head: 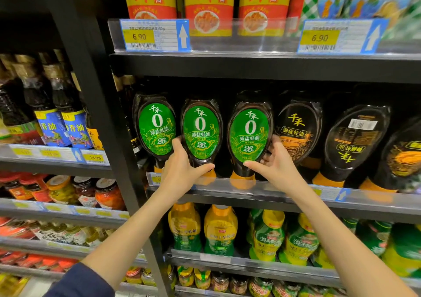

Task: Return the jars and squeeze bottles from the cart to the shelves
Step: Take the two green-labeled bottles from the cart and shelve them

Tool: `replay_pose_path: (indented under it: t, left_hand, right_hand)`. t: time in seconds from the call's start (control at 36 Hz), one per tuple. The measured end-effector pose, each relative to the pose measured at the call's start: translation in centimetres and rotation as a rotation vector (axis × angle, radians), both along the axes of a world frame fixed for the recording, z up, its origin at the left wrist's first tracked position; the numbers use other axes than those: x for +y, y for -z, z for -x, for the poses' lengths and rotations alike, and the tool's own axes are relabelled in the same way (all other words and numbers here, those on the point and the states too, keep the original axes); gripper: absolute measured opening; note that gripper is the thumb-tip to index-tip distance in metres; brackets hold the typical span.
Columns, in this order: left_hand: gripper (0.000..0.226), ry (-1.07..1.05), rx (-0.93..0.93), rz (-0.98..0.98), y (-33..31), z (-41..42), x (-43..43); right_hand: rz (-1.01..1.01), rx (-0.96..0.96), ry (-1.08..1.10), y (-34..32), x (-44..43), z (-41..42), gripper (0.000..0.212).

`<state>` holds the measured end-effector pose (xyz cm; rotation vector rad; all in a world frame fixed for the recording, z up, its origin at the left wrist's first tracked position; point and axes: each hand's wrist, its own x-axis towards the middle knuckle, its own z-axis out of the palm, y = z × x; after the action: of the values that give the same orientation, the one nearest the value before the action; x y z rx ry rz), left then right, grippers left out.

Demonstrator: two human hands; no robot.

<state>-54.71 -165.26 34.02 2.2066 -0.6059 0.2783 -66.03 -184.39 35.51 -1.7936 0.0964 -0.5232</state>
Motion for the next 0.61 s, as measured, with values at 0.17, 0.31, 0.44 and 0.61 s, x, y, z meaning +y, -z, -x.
replay_pose_path:
  t: [0.17,0.31,0.44,0.61]
  left_hand:
    - [0.088,-0.029,-0.017,0.015,-0.3,1.0,-0.1]
    - [0.089,-0.038,-0.028,0.009,-0.4,1.5,-0.1]
    - [0.090,-0.004,0.002,0.035,-0.5,1.7,0.0]
    - [0.093,0.036,0.043,0.091,-0.2,1.7,0.5]
  right_hand:
    - [0.029,0.011,0.005,0.0,0.0,0.1,0.070]
    - [0.089,0.030,0.043,-0.1,0.2,0.3,0.075]
    - [0.170,0.032,0.145,-0.6,0.4,0.5,0.071]
    - [0.265,0.013,0.235,-1.0,0.8,0.9,0.066]
